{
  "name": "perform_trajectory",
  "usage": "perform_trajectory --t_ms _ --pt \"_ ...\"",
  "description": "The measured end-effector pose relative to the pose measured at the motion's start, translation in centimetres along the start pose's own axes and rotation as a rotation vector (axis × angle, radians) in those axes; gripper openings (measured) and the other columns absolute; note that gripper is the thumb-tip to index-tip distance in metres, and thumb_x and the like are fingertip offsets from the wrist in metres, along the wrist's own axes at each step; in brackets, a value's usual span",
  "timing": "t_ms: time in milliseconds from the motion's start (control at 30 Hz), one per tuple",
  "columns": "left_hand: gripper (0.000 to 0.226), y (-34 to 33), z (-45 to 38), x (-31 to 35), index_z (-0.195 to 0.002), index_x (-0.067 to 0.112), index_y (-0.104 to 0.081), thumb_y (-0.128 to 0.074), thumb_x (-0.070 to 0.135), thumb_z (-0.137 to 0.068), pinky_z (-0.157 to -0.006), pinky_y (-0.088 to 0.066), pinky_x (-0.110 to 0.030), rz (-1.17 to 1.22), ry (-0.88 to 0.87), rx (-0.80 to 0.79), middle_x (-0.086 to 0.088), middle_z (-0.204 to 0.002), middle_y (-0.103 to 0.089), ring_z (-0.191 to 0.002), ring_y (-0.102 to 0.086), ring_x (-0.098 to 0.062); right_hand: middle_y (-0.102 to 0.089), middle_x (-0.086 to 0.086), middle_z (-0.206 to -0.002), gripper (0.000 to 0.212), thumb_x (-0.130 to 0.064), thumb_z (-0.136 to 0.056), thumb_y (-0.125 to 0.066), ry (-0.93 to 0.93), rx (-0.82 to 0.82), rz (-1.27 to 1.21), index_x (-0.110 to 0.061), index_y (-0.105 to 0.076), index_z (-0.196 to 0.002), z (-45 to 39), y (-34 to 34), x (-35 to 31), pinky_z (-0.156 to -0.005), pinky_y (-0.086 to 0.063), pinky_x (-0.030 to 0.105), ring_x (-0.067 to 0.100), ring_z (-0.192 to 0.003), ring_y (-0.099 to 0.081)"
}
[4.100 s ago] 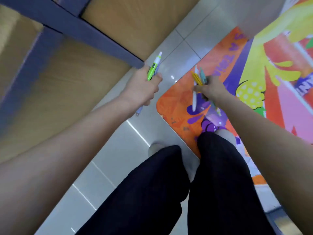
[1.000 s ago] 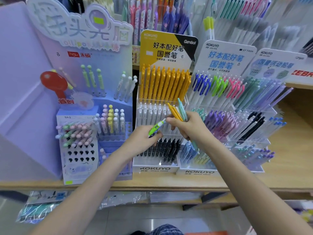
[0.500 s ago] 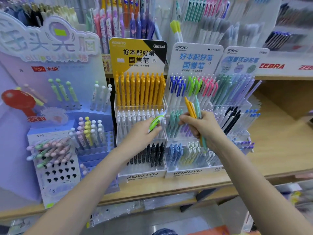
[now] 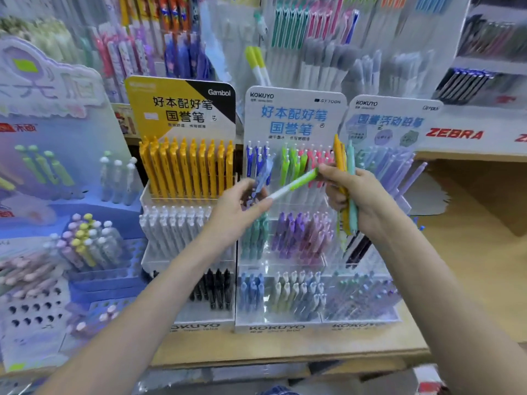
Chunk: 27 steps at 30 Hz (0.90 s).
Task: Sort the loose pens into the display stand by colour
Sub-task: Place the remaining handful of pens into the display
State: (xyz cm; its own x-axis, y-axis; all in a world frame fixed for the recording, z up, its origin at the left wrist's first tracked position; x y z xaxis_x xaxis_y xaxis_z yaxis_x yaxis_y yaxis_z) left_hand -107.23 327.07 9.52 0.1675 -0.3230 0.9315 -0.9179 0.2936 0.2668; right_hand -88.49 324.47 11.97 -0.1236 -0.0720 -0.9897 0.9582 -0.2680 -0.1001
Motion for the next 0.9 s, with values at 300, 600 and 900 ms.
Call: perform_trajectory --t_ms 300,600,900 --pt "0.033 0.2 -1.4 -2.2 -0.066 0.020 -0.036 -0.043 0.030 -0.097 -0.056 -0.017 -0.030 -0.606 0.062 0.172 0.006 -0.065 -0.036 -0.078 -0.037 -0.019 -0.063 0.022 -0.068 0.028 -0.023 -0.078 -0.075 0.629 0.120 0.807 0.003 -0.065 -0.072 -2.7 1.5 -6.5 -0.056 -0.036 0.036 0.023 -0.060 -0.056" --pt "0.033 -0.3 -2.1 -2.6 -0.065 0.024 -0.036 -0.040 0.035 -0.097 -0.065 -0.023 -0.026 -0.690 0.123 0.073 0.007 -0.068 -0.039 -0.086 -0.038 -0.016 -0.043 0.001 -0.050 0.035 -0.026 -0.082 -0.071 0.652 0.038 1.000 -0.008 -0.051 -0.059 -3.1 -0.1 -4.8 -0.052 -0.029 0.034 0.022 -0.053 -0.042" --pt "0.034 0.0 -2.3 -2.9 -0.064 0.025 -0.035 -0.041 0.034 -0.096 -0.069 -0.027 -0.026 -0.657 0.113 0.053 0.008 -0.067 -0.039 -0.086 -0.038 -0.017 -0.050 0.003 -0.057 0.027 -0.030 -0.081 -0.071 0.568 0.054 1.074 -0.017 -0.052 -0.068 -4.0 -1.4 -3.5 -0.060 -0.042 0.037 0.027 -0.063 -0.052"
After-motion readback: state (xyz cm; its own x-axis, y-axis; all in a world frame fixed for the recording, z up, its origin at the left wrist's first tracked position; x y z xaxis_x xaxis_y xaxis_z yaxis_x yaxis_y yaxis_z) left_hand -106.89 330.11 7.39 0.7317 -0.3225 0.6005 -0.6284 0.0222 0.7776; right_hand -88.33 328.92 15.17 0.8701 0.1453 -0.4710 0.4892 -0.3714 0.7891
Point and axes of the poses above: each hand's wrist, its own z-axis away from the middle knuckle, its own y-axis out of the back of the hand, x = y × z, the point moved 6 cm from there along -z, towards the middle knuckle
